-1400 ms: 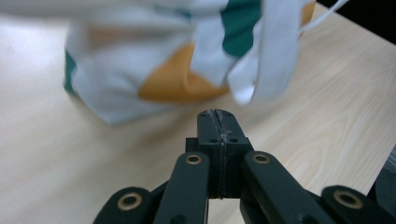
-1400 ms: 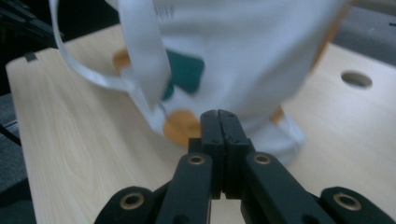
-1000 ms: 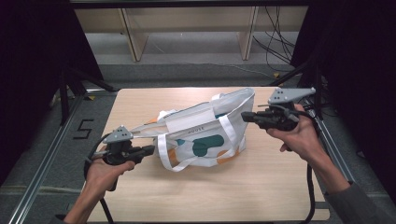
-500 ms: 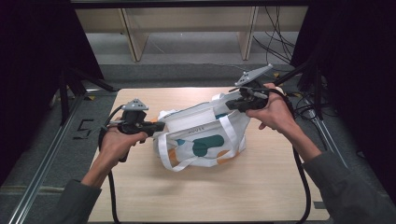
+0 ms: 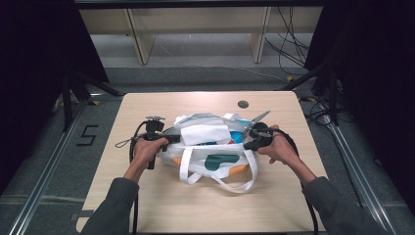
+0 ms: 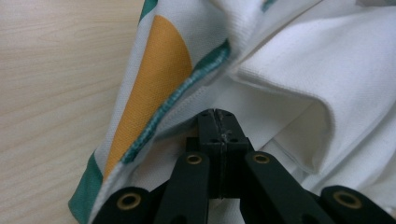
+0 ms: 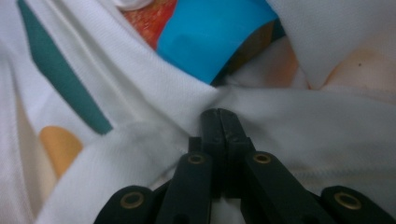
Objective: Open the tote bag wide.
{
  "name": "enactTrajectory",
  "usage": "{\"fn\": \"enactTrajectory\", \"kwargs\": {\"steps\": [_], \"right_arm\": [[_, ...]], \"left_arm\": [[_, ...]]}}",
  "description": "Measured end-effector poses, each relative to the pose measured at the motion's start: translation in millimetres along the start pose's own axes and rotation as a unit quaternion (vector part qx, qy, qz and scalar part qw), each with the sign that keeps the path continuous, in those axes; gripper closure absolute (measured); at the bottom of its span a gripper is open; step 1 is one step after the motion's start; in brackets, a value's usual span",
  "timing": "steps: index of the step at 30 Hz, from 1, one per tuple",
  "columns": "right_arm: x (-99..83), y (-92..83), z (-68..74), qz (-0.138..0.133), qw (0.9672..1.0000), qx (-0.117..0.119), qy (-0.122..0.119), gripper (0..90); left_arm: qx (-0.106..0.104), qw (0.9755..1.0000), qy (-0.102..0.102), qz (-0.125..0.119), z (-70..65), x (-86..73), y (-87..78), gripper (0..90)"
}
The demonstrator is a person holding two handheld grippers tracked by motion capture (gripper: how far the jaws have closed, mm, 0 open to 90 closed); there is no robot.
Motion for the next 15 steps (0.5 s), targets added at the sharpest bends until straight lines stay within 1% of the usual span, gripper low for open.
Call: {"fn": "enactTrajectory", "kwargs": {"steps": [1, 2, 3, 4, 5, 6, 7, 8, 9, 10, 11, 12, 13, 14, 15], "right_arm": [[-0.5, -5.5, 0.6, 0.002, 1.0000, 0.000, -0.003, 90.0], [0.5, -9.7, 2.6, 0.002, 1.0000, -0.003, -0.001, 90.0], [4.3, -18.1, 5.1, -0.008, 0.9995, -0.025, -0.017, 90.0], [7.1, -23.1, 7.8, -0.017, 0.9989, -0.035, -0.024, 90.0], [11.0, -29.1, 11.6, -0.033, 0.9979, -0.047, -0.029, 90.0], [16.1, -35.3, 15.9, -0.053, 0.9970, -0.046, -0.031, 90.0], [19.6, -39.9, 19.5, -0.062, 0.9966, -0.046, -0.029, 90.0], [23.1, -41.8, 20.9, -0.072, 0.9955, -0.049, -0.037, 90.0], [28.0, -43.8, 25.9, -0.082, 0.9950, -0.042, -0.037, 90.0], [32.2, -43.3, 27.0, -0.091, 0.9940, -0.038, -0.046, 90.0], [35.9, -39.2, 28.4, -0.090, 0.9942, -0.034, -0.048, 90.0], [38.4, -33.9, 30.6, -0.076, 0.9956, -0.033, -0.044, 90.0], [39.9, -27.5, 30.9, -0.070, 0.9959, -0.032, -0.049, 90.0], [40.6, -22.5, 31.0, -0.067, 0.9956, -0.030, -0.059, 90.0], [39.6, -20.4, 32.1, -0.062, 0.9962, -0.031, -0.053, 90.0]], "left_arm": [[0.034, 0.9989, 0.029, 0.014, -8.3, 2.8, -6.4, 89.5], [0.038, 0.9984, 0.041, 0.013, -14.6, 6.0, -11.8, 89.5], [0.035, 0.9983, 0.046, 0.007, -19.0, 7.9, -15.4, 89.5], [0.027, 0.9981, 0.055, 0.005, -25.2, 10.4, -20.7, 89.5], [0.021, 0.9973, 0.070, 0.003, -34.3, 13.0, -26.7, 89.5], [0.029, 0.9958, 0.087, 0.005, -42.0, 14.1, -31.0, 89.5], [0.029, 0.9950, 0.095, 0.005, -47.6, 14.5, -33.4, 89.5], [0.021, 0.9939, 0.108, 0.004, -56.8, 14.2, -36.2, 89.4], [0.022, 0.9922, 0.122, 0.007, -63.3, 13.8, -37.1, 89.4], [0.018, 0.9931, 0.115, 0.013, -70.2, 12.4, -37.0, 89.4], [0.011, 0.9916, 0.128, 0.016, -74.0, 13.4, -35.4, 89.4], [0.012, 0.9910, 0.132, 0.017, -77.8, 13.9, -33.8, 89.4], [0.020, 0.9891, 0.145, 0.014, -80.0, 15.4, -32.2, 89.5], [0.020, 0.9891, 0.145, 0.014, -80.0, 15.4, -32.2, 89.4], [0.019, 0.9879, 0.153, 0.017, -80.7, 17.0, -33.2, 89.4]]}}
Point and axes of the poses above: each handheld gripper's, and its own axes: y roughly forward along the jaws, x roughly out of its top, z roughly to its left, the point moved 1 cm from there along y, roughly forward along the jaws, and after that the axes turned 11 degrees about z, right-handed, at the moved point
